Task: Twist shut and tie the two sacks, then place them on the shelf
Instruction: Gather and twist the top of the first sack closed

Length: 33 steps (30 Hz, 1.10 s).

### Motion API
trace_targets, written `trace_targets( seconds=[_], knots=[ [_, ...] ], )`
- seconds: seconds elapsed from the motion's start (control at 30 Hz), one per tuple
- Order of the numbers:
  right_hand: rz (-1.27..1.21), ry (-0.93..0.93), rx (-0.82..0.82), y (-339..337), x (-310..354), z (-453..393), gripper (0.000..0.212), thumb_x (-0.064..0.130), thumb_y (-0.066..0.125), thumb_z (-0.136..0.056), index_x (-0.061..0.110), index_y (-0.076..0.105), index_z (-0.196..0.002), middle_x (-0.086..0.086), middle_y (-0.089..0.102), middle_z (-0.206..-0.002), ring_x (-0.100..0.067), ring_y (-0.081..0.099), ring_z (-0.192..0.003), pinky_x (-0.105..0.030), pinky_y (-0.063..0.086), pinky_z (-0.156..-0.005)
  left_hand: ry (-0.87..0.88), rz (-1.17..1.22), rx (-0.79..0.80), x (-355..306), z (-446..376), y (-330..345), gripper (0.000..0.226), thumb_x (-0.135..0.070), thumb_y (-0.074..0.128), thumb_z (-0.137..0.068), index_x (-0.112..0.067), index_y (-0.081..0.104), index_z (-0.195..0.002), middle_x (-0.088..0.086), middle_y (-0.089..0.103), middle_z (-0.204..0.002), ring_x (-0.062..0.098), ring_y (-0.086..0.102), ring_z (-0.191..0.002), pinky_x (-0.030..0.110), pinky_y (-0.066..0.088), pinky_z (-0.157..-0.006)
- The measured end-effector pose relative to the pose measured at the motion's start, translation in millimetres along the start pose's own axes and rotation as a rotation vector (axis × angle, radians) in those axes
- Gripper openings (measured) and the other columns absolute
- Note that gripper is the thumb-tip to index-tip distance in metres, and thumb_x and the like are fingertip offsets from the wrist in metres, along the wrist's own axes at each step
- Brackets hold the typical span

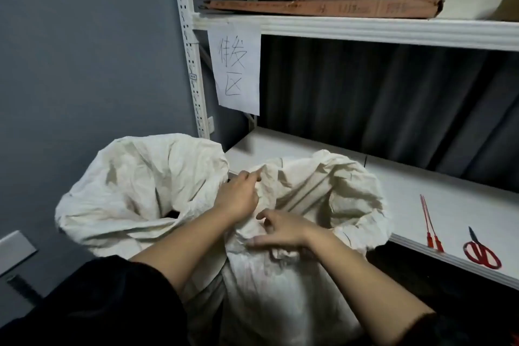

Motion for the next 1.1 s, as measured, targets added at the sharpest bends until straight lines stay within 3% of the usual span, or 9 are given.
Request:
trace_targets(
  seconds=[0.17, 0.27, 0.37, 0.53, 0.63, 0.77, 0.83, 0.93, 1.1],
  knots=[
    [0.049, 0.024, -0.129, 6.7, -10.1, -6.8, 0.036, 0.027, 0.054, -0.085, 0.024, 0.051, -0.121, -0.007, 0.063, -0.119, -0.029, 0.058, -0.11, -0.033, 0.044, -0.082, -0.002, 0.167, -0.141, 11.5, 2.9, 2.3, 0.037, -0.017, 0.049, -0.09, -0.014, 0.05, -0.127, 0.006, 0.052, -0.129, 0.026, 0.052, -0.117, 0.038, 0.042, -0.095],
    [-0.049, 0.048, -0.232, -14.1, -26.0, -10.5, 0.032, 0.018, 0.05, -0.085, 0.025, 0.057, -0.115, -0.007, 0.065, -0.115, -0.027, 0.059, -0.107, -0.034, 0.044, -0.082, 0.024, 0.322, -0.218, 17.0, 8.3, 4.5, 0.039, -0.021, 0.051, -0.092, -0.012, 0.048, -0.13, 0.005, 0.051, -0.132, 0.021, 0.049, -0.122, 0.029, 0.036, -0.099],
    [-0.157, 0.059, -0.275, -35.0, -39.7, -11.5, 0.016, 0.014, 0.051, -0.084, 0.024, 0.063, -0.086, -0.004, 0.066, -0.094, -0.025, 0.061, -0.097, -0.039, 0.047, -0.083, 0.049, 0.347, -0.244, 17.8, 12.7, 11.5, 0.049, -0.033, 0.045, -0.092, -0.013, 0.043, -0.137, 0.005, 0.041, -0.144, 0.02, 0.038, -0.134, 0.028, 0.027, -0.108],
    [-0.404, 0.049, -0.405, -75.0, -49.0, -7.9, 0.027, 0.004, 0.049, -0.085, 0.018, 0.06, -0.064, -0.001, 0.058, -0.069, -0.015, 0.053, -0.071, -0.032, 0.039, -0.068, -0.1, 0.574, -0.316, 20.6, 16.8, 20.7, 0.055, -0.026, 0.049, -0.094, -0.011, 0.03, -0.144, 0.005, 0.029, -0.149, 0.017, 0.026, -0.14, 0.03, 0.022, -0.115],
    [-0.639, 0.042, -0.513, -98.1, -51.7, -1.3, 0.036, 0.001, 0.048, -0.081, 0.018, 0.046, -0.05, 0.003, 0.043, -0.054, -0.013, 0.04, -0.06, -0.031, 0.029, -0.059, -0.365, 0.788, -0.088, 22.7, 16.8, 40.9, 0.049, -0.02, 0.052, -0.093, -0.009, 0.037, -0.139, 0.003, 0.045, -0.132, 0.021, 0.044, -0.128, 0.028, 0.036, -0.101],
    [-0.774, -0.013, -0.542, -112.3, -55.4, 3.6, 0.012, 0.01, 0.046, -0.07, 0.009, 0.045, -0.058, -0.01, 0.037, -0.062, -0.021, 0.034, -0.064, -0.033, 0.025, -0.059, -0.766, 0.994, 0.471, 20.9, 24.8, 85.0, 0.076, -0.06, 0.041, -0.089, -0.007, 0.035, -0.143, 0.008, 0.045, -0.144, 0.027, 0.046, -0.129, 0.032, 0.035, -0.108],
    [-0.805, -0.022, -0.55, -113.3, -59.0, 4.7, 0.017, 0.012, 0.047, -0.068, -0.005, 0.047, -0.064, -0.012, 0.042, -0.068, -0.022, 0.036, -0.067, -0.034, 0.026, -0.06, -0.863, 1.067, 0.59, 19.5, 34.3, 92.1, 0.063, -0.063, 0.038, -0.091, -0.011, 0.051, -0.125, 0.011, 0.056, -0.127, 0.03, 0.058, -0.109, 0.033, 0.047, -0.092],
    [-0.833, -0.051, -0.556, -113.1, -58.9, 10.9, 0.02, 0.016, 0.046, -0.068, -0.004, 0.051, -0.065, -0.012, 0.04, -0.068, -0.022, 0.034, -0.064, -0.032, 0.025, -0.054, -1.012, 1.112, 0.761, 22.4, 48.2, 116.4, 0.064, -0.053, 0.075, -0.062, -0.005, 0.064, -0.103, 0.016, 0.067, -0.095, 0.03, 0.065, -0.08, 0.036, 0.053, -0.07],
    [-0.634, 0.0, -0.629, -116.2, -56.5, 11.1, 0.039, 0.048, 0.053, -0.09, 0.023, 0.048, -0.061, 0.005, 0.046, -0.062, -0.012, 0.044, -0.063, -0.032, 0.032, -0.061, -0.801, 0.816, 0.046, 35.4, 12.7, 85.5, 0.034, -0.015, 0.053, -0.088, -0.007, 0.055, -0.121, 0.015, 0.063, -0.117, 0.032, 0.06, -0.104, 0.038, 0.051, -0.087]
  ],
)
Point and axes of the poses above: each hand's wrist, its own z-axis away from the middle knuckle, its own y-axis out of the palm, x = y × z, the point moved 4 cm from there along -z, towards the middle knuckle
